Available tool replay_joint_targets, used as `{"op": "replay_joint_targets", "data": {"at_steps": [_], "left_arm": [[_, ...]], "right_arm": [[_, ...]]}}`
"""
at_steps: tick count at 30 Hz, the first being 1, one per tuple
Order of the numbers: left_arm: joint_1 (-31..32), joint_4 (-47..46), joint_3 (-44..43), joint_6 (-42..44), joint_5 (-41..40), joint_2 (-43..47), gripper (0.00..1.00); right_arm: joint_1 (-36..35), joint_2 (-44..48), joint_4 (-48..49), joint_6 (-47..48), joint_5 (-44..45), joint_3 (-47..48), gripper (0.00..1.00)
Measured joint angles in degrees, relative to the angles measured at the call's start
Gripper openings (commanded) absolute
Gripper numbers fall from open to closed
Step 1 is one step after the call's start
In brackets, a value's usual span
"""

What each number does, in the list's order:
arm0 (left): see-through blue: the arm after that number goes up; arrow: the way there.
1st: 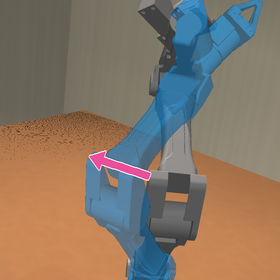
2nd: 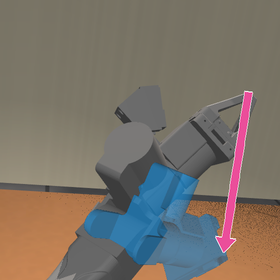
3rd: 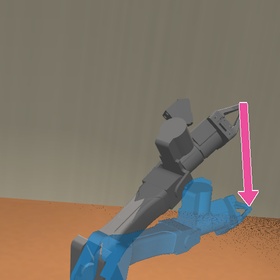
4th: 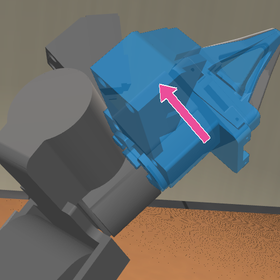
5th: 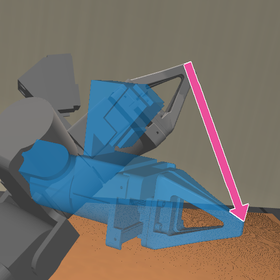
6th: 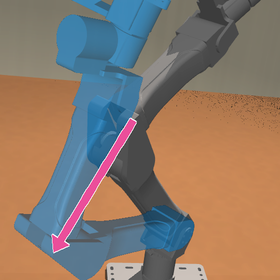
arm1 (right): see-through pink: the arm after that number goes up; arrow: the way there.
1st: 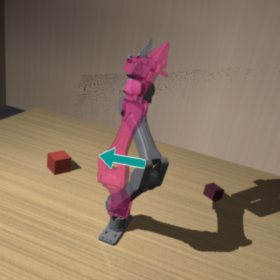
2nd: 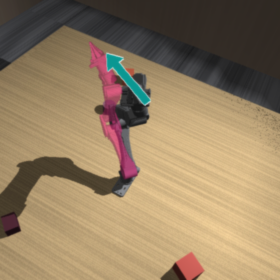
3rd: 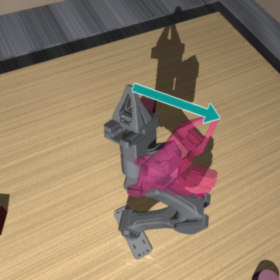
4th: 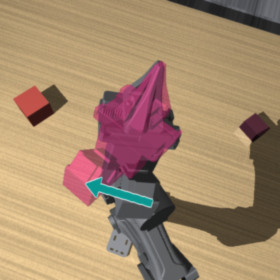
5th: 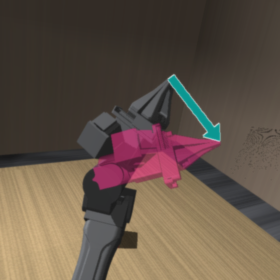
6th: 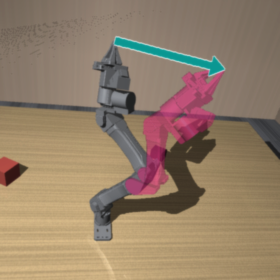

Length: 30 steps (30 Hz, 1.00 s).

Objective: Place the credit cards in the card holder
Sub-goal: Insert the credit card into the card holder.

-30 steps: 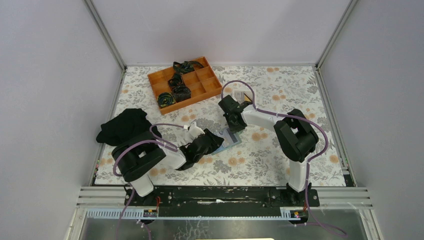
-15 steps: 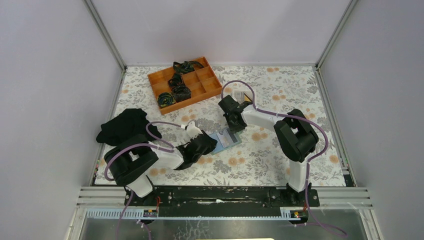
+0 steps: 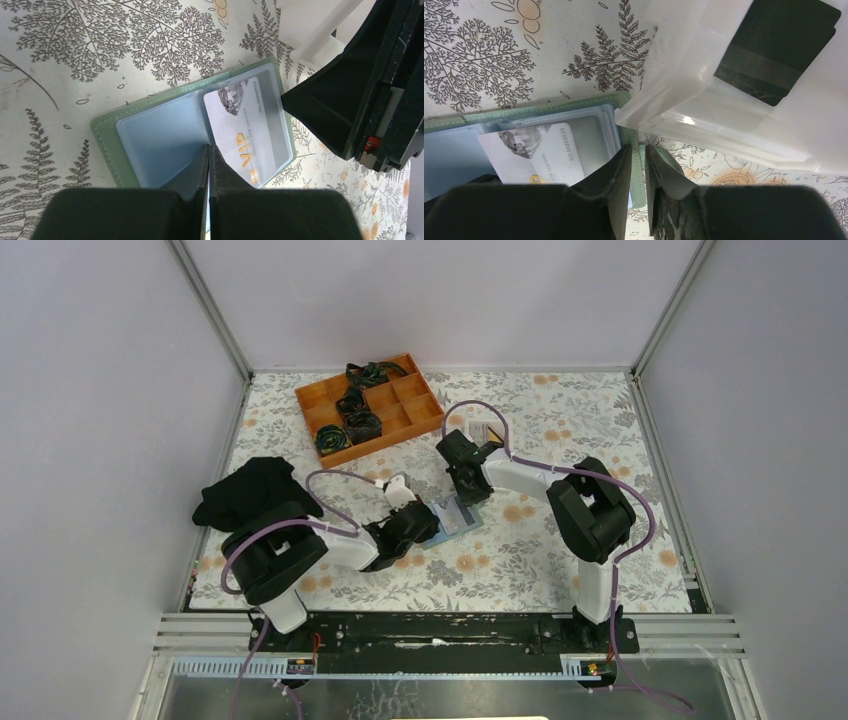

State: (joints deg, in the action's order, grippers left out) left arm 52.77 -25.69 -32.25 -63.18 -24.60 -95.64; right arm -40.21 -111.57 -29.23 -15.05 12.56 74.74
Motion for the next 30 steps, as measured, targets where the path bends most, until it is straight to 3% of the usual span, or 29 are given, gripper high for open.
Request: {"op": "replay_joint_targets", "data": {"at_steps": [30], "left_arm": [[-0.15,0.39,-5.73,4.48,3.43,-4.76,0.0]], "right_arm": [[-0.22,0.0,0.02,-0.42,0.35,-0.04,0.25]]}}
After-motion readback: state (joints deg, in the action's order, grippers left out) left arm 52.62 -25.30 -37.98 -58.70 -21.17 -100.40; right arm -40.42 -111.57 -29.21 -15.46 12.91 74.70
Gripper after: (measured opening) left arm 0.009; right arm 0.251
